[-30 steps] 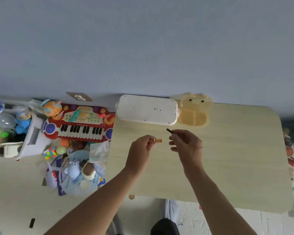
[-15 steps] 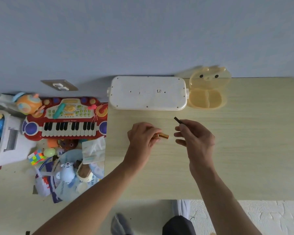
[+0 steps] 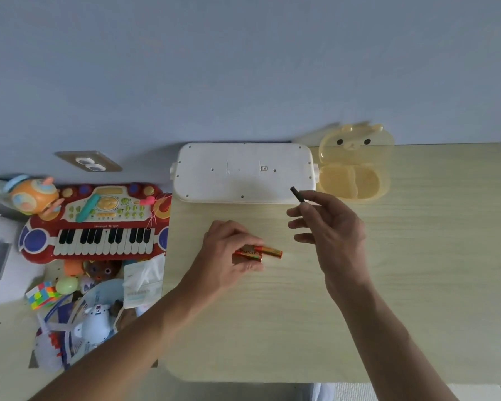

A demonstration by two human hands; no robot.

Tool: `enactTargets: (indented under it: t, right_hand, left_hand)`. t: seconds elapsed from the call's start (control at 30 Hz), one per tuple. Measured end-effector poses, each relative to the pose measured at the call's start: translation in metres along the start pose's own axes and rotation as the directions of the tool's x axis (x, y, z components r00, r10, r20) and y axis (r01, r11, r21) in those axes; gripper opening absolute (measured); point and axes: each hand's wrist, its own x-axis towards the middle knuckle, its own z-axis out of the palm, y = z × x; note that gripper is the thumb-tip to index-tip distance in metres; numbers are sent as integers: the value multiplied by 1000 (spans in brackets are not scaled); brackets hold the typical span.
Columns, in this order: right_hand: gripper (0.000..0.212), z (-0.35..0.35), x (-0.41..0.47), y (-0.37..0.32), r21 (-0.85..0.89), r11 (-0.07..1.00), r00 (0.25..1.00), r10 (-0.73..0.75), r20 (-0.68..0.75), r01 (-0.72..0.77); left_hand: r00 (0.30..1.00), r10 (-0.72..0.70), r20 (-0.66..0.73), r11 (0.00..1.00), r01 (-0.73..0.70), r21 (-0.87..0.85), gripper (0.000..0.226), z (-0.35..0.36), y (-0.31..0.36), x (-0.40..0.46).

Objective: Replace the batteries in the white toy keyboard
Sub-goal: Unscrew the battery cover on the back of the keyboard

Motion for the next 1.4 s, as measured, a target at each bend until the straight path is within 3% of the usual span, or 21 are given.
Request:
enactTargets:
  t: [0.4, 0.83, 1.07, 1.2, 1.3, 1.4]
  right_hand:
    - [12, 17, 63, -19, -114, 955, 958, -260, 118, 273]
    - [17, 29, 90, -25, -112, 887, 889, -426, 170, 447]
    - [16, 42, 94, -19, -177, 845, 855, -461, 237, 505]
    - [12, 50, 99, -15, -240, 799, 828, -491, 271, 552]
    - [11, 52, 104, -9, -317, 746, 810, -518, 276, 585]
    - [8, 53, 106, -4, -365, 725, 812, -511, 282, 584]
  left_hand:
    - [998, 53, -35, 998, -52, 18, 49, 5, -9, -4]
    - [990, 118, -73, 993, -117, 26, 52, 7, -13, -2]
    - [994, 98, -55, 995, -96, 36, 64, -11, -8, -1]
    - [956, 193, -223, 981, -183, 65, 52, -44, 1, 31]
    - [901, 149, -406, 976, -200, -85, 29, -65, 9, 73]
    - [877, 96, -472, 942, -233, -240, 21, -73, 15, 113]
